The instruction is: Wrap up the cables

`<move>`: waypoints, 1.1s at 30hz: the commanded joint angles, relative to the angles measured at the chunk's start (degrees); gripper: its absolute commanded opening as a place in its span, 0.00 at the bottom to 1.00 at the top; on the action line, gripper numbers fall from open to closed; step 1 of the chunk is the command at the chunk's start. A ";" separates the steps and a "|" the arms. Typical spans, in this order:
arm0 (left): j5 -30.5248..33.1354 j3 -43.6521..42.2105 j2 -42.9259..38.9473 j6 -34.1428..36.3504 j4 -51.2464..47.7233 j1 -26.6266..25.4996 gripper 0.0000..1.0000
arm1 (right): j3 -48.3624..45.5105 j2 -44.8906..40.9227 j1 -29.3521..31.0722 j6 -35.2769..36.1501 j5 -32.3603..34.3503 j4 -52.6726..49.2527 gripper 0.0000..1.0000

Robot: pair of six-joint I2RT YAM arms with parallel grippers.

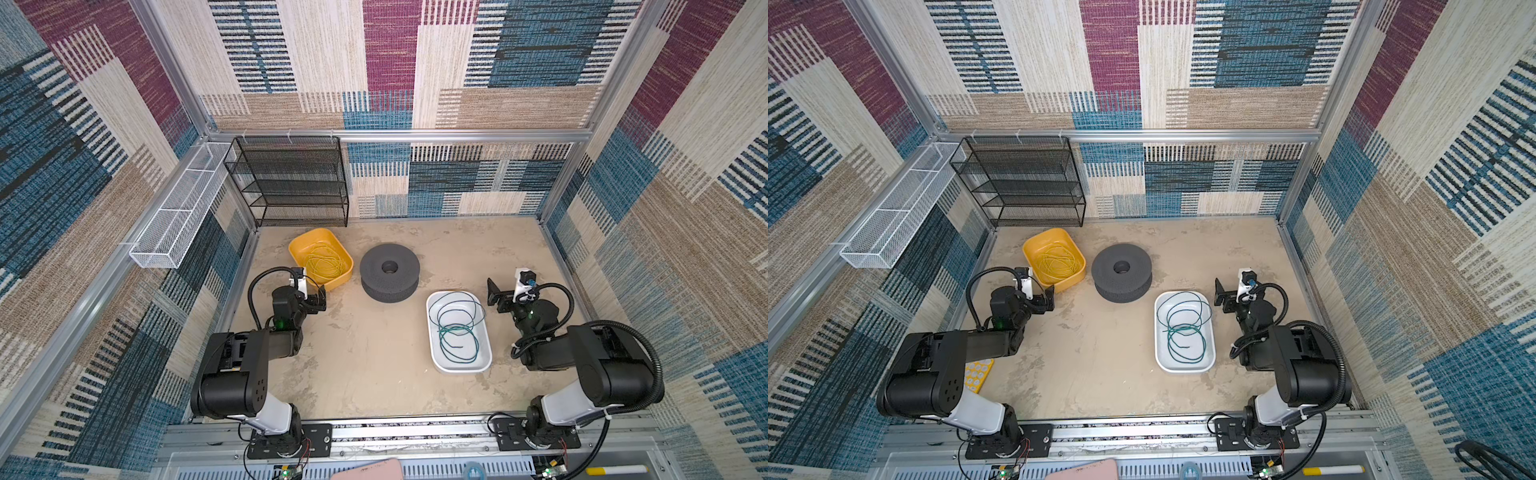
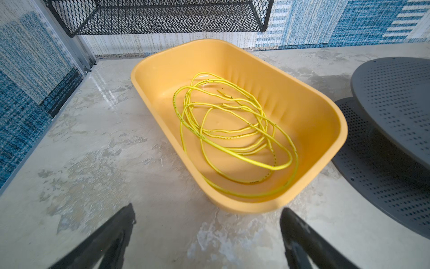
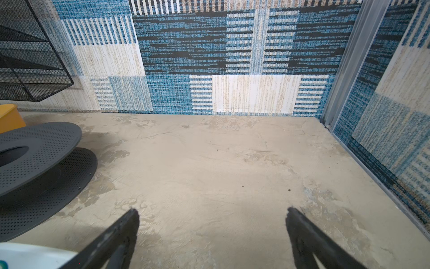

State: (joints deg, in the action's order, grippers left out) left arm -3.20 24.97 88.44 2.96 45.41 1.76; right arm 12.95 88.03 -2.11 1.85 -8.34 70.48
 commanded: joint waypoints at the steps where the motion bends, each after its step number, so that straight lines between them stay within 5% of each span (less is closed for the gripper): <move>1: -0.37 0.38 0.06 -1.63 -0.10 0.33 0.99 | 0.26 -0.14 -0.04 -0.38 1.57 0.95 0.99; 8: 2.87 0.63 -1.60 -2.95 -1.17 0.28 0.99 | 0.15 -0.59 0.37 -0.18 2.86 1.19 0.99; 15: -0.10 14.05 -22.86 -6.00 -32.56 -0.18 0.99 | 20.12 -11.67 5.45 -2.23 9.53 -37.72 0.99; 19: 3.75 24.70 -32.11 -21.40 -51.52 -0.24 0.99 | 36.80 -15.07 10.95 -8.90 16.76 -62.37 0.99; 21: 4.60 28.39 -36.00 -31.54 -60.64 -0.18 0.99 | 43.21 -16.14 11.24 -17.15 15.02 -72.21 0.99; 23: 2.40 26.39 -40.61 -34.75 -60.94 -0.19 0.99 | 42.54 -18.01 11.23 -25.65 12.39 -74.57 0.99; 25: 5.16 19.31 -46.55 -51.08 -59.34 -0.12 0.99 | 37.18 -20.36 10.51 -31.38 8.30 -73.15 0.99; 28: -3.56 8.34 -52.45 -50.78 -44.52 0.26 0.99 | 34.99 -20.25 10.15 -31.33 2.99 -79.55 0.80; 31: -8.79 8.53 -52.07 -49.66 -48.76 0.16 0.92 | 32.06 -21.63 10.35 -30.16 -2.06 -86.22 0.65; 33: -14.68 10.29 -49.35 -46.89 -51.98 -0.04 0.80 | 28.15 -25.58 10.53 -30.73 -2.67 -89.77 0.60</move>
State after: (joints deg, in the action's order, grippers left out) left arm -8.38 33.69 37.12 -43.29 -6.04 1.87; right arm 44.07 65.84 8.19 -26.55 -6.33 -10.13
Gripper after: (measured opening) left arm 0.850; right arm 0.609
